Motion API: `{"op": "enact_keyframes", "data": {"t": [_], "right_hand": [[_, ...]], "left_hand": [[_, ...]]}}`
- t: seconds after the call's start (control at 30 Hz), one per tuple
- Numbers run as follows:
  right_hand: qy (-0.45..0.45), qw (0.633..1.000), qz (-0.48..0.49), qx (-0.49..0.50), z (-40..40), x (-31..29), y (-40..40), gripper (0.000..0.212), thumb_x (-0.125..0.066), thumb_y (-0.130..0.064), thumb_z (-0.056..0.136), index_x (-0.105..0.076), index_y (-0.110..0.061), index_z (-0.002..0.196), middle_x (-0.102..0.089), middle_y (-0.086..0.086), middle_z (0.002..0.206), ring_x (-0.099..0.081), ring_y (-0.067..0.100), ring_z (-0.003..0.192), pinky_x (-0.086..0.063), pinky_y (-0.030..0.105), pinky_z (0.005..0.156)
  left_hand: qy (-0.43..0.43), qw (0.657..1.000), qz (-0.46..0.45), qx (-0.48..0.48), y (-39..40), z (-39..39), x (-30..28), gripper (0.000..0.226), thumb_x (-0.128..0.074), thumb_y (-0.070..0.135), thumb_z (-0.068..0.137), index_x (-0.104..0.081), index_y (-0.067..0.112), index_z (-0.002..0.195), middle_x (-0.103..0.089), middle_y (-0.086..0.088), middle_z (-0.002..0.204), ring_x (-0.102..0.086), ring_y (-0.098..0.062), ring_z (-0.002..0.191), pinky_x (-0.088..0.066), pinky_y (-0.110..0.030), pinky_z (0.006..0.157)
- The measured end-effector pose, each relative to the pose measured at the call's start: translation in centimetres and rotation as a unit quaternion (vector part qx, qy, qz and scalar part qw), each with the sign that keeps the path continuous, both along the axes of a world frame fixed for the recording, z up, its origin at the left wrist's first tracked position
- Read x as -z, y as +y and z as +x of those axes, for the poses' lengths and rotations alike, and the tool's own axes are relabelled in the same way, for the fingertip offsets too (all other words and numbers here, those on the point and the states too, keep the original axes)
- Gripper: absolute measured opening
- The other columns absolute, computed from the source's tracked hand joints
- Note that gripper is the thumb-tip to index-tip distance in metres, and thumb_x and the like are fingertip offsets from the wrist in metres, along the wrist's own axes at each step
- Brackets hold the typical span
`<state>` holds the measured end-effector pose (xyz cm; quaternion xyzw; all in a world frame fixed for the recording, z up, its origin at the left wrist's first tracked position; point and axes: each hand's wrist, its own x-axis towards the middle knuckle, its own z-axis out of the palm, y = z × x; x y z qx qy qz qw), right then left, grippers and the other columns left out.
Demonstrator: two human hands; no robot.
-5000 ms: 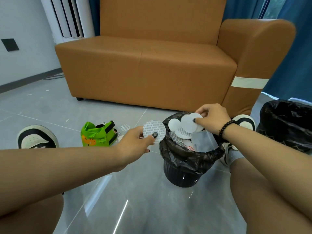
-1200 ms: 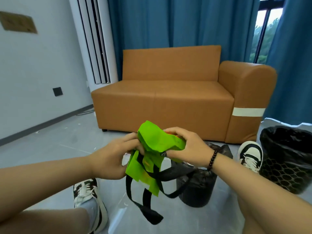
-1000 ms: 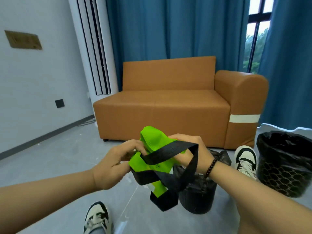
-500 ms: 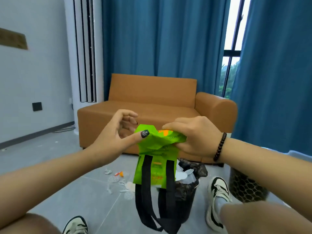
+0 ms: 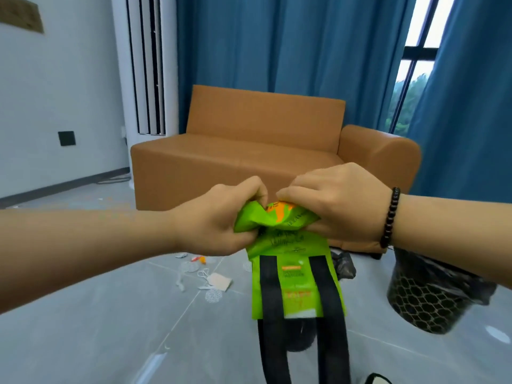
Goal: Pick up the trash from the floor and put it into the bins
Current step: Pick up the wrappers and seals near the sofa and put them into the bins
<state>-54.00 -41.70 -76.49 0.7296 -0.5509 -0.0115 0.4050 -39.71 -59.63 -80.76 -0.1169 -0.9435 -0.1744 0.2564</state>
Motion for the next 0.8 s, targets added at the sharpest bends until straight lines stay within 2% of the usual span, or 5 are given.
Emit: {"op": "enact_keyframes", "data": {"t": [0.1, 0.27, 0.47, 0.67, 0.8], "right_hand": [[-0.047, 0.994, 0.098, -0.010, -2.0, 2.3, -0.9, 0.045, -0.062, -0.040, 0.084, -0.057, -0.017, 0.123, -0.063, 0.001, 0.108, -0.065, 0.022, 0.087, -0.054, 0.038, 0.058], [-0.391, 0.908, 0.150, 0.006, -2.0, 6.4, -2.3, 0.055, -0.056, -0.059, 0.080, -0.052, -0.030, 0.127, -0.056, -0.016, 0.117, -0.054, -0.001, 0.105, -0.047, 0.023, 0.088], [-0.539, 0.828, 0.144, 0.052, -0.3, 7.5, -1.7, 0.062, -0.071, -0.061, 0.064, -0.058, -0.039, 0.120, -0.059, -0.023, 0.119, -0.056, -0.005, 0.107, -0.048, 0.024, 0.091], [-0.585, 0.810, 0.044, -0.007, 2.0, 6.5, 0.9, 0.041, -0.079, -0.042, 0.062, -0.070, -0.032, 0.100, -0.070, -0.015, 0.094, -0.067, 0.004, 0.084, -0.055, 0.028, 0.071], [-0.476, 0.879, 0.001, 0.006, 2.5, 6.2, 1.9, 0.041, -0.075, -0.044, 0.068, -0.069, -0.029, 0.106, -0.067, -0.016, 0.095, -0.064, 0.003, 0.087, -0.053, 0.028, 0.072]], "left_hand": [[0.003, 1.000, -0.020, -0.020, -1.2, -0.6, 2.9, 0.034, -0.061, 0.021, 0.074, -0.038, 0.031, 0.098, -0.052, 0.014, 0.066, -0.048, -0.010, 0.058, -0.037, -0.026, 0.051], [0.039, 0.973, -0.218, -0.060, -2.9, 1.5, 4.9, 0.033, -0.052, 0.037, 0.073, -0.046, 0.022, 0.102, -0.054, 0.013, 0.075, -0.050, -0.013, 0.060, -0.031, -0.017, 0.045], [0.083, 0.927, -0.356, -0.088, -1.1, 2.5, 4.4, 0.017, -0.047, 0.014, 0.083, -0.054, 0.010, 0.098, -0.059, -0.006, 0.075, -0.055, -0.027, 0.054, -0.042, -0.034, 0.038], [0.064, 0.980, -0.174, -0.078, 1.5, 4.2, 2.9, 0.043, -0.053, 0.026, 0.071, -0.047, 0.016, 0.113, -0.062, 0.003, 0.094, -0.049, -0.008, 0.078, -0.038, -0.017, 0.066], [0.036, 0.998, 0.014, -0.058, 2.5, 4.0, 4.6, 0.054, -0.063, 0.013, 0.071, -0.043, 0.026, 0.120, -0.050, 0.017, 0.113, -0.048, 0.012, 0.101, -0.035, -0.001, 0.084]]}}
